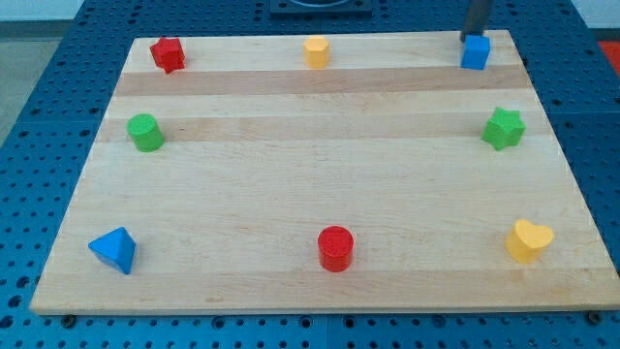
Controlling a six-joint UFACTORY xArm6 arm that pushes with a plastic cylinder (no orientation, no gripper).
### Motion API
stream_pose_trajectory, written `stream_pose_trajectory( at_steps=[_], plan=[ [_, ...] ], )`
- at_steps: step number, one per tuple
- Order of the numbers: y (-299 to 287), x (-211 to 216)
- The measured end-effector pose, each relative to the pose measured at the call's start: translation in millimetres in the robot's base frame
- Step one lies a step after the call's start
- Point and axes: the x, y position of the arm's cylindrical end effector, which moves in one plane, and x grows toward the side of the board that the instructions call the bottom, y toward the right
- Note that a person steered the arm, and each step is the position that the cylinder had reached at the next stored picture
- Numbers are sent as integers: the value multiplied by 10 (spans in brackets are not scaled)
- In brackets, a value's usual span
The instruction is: Push the blue cube towards center
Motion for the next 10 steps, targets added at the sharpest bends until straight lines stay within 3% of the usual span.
stream_pose_trajectory(
  at_steps=[1,3,7,10],
  plan=[
    [187,0],
    [-249,183],
    [-224,495],
    [268,769]
  ],
)
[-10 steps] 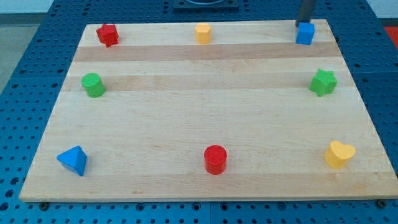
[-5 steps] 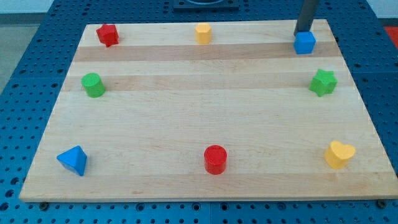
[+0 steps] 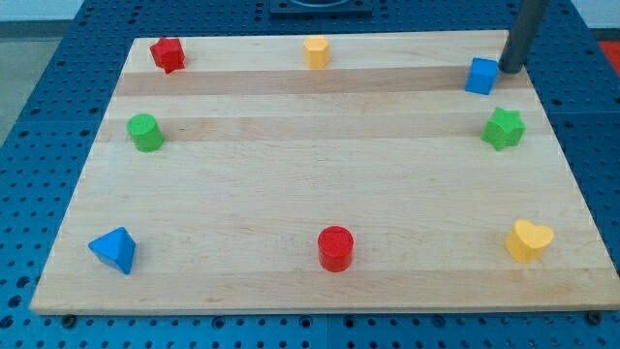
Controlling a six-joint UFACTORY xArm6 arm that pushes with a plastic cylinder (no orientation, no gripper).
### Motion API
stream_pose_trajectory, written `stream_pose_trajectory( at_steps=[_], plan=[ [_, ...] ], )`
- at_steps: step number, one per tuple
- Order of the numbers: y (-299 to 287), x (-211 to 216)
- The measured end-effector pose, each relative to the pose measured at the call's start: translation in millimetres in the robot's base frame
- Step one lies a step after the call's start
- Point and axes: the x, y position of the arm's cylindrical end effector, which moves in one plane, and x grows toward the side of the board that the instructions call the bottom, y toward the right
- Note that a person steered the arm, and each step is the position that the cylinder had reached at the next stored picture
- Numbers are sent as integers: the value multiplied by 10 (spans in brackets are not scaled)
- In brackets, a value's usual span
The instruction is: Push the blue cube towards center
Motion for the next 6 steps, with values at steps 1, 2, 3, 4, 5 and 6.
stream_pose_trajectory(
  at_steps=[1,2,3,4,5,6],
  plan=[
    [-137,162],
    [-325,154],
    [-497,77],
    [-652,74],
    [-792,35],
    [-992,35]
  ],
)
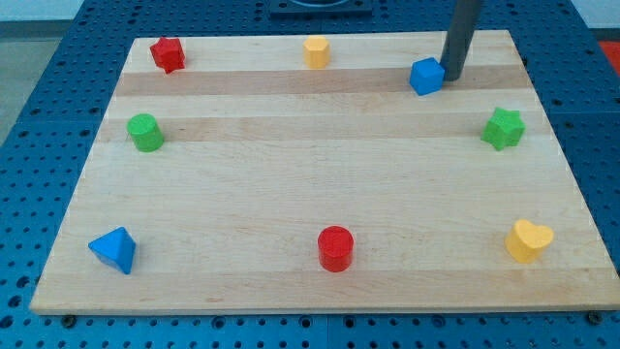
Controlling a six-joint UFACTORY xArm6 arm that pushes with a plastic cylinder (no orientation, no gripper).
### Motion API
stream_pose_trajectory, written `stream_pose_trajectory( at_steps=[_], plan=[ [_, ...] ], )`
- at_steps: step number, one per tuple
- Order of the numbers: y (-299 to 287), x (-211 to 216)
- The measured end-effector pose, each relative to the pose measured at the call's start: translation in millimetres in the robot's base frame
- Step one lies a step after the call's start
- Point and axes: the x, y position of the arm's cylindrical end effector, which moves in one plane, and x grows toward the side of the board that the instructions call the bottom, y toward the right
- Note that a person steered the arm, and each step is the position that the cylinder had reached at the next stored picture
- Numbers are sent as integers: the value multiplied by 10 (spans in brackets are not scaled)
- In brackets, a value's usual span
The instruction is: Push the blue cube towards center
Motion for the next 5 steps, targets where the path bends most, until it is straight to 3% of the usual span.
stream_pose_trajectory(
  at_steps=[3,4,5],
  plan=[
    [-701,105],
    [-777,158],
    [-497,159]
  ],
)
